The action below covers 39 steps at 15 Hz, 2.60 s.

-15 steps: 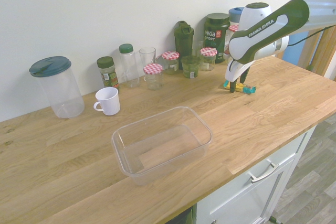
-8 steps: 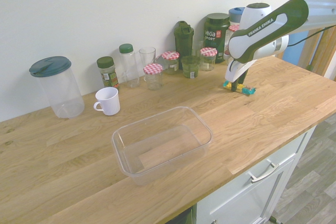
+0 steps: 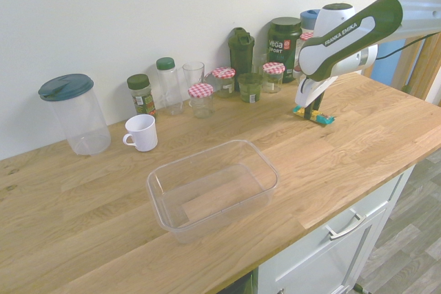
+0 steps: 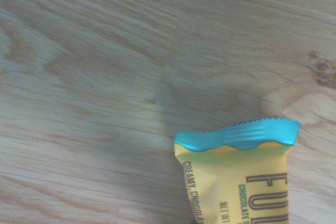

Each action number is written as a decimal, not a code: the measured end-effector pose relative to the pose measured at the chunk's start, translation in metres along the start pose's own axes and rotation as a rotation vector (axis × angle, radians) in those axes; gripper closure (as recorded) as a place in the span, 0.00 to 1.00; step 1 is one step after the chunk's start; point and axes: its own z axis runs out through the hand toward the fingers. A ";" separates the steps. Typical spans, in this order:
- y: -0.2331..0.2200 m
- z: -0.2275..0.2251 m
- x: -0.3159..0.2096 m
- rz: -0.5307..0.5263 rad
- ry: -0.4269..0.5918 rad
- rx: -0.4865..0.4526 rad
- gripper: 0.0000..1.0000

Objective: Put the protein bar into the container

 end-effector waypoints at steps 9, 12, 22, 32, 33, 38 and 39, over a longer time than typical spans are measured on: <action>-0.007 -0.105 -0.103 -0.089 0.083 0.037 1.00; -0.031 -0.137 -0.154 -0.131 0.122 0.059 1.00; -0.136 -0.166 -0.298 -0.235 0.163 0.048 1.00; -0.214 -0.159 -0.329 -0.253 0.187 0.016 1.00; -0.221 -0.154 -0.325 -0.251 0.186 0.009 1.00; -0.253 -0.120 -0.308 -0.251 0.159 -0.030 1.00; -0.258 -0.116 -0.309 -0.255 0.152 -0.033 1.00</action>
